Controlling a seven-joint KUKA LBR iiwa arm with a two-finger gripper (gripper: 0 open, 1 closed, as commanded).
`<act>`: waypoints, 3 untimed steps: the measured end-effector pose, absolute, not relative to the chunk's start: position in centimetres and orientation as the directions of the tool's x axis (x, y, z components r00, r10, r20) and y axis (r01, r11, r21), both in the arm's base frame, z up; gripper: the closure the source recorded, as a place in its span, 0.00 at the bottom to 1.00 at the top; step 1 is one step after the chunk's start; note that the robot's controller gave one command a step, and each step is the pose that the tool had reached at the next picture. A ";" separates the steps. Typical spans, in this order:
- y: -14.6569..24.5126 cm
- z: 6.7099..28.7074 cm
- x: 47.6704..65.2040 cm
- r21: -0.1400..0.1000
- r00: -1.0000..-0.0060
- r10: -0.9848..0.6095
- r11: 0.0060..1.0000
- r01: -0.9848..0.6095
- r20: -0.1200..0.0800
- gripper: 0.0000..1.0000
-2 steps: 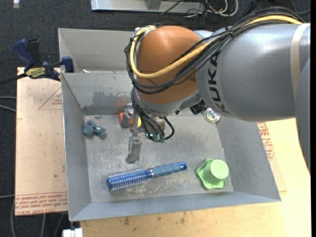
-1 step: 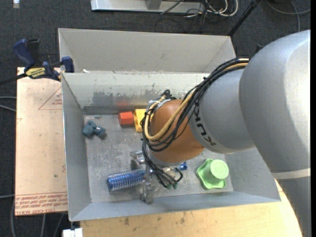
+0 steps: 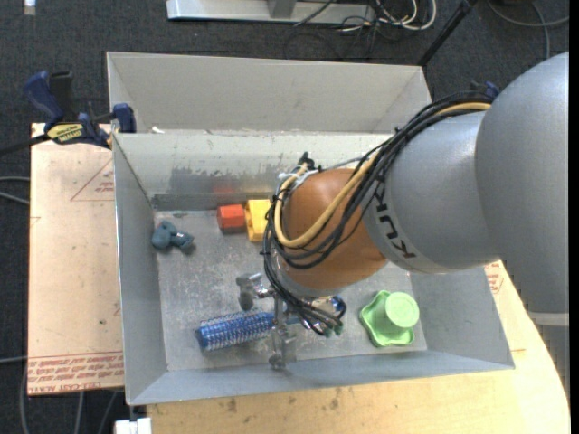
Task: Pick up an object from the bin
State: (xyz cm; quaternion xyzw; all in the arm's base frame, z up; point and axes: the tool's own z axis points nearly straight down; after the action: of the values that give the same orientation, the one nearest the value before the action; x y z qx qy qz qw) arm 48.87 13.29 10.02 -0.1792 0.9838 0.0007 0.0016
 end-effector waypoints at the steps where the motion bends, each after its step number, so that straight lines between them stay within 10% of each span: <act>1: 13.3 10.1 50.0 0.001 -0.869 -0.495 0.869 -0.495 -0.002 0.00; 3: 13.7 7.0 49.8 0.001 -0.878 -0.479 0.878 -0.479 -0.008 0.00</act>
Offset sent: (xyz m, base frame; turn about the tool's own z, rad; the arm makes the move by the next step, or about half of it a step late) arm 0.0109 -0.0008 0.0007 -0.1592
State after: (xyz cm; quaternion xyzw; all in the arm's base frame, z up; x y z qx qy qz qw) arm 49.84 13.66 6.97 -0.2472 0.9690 0.0015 0.0039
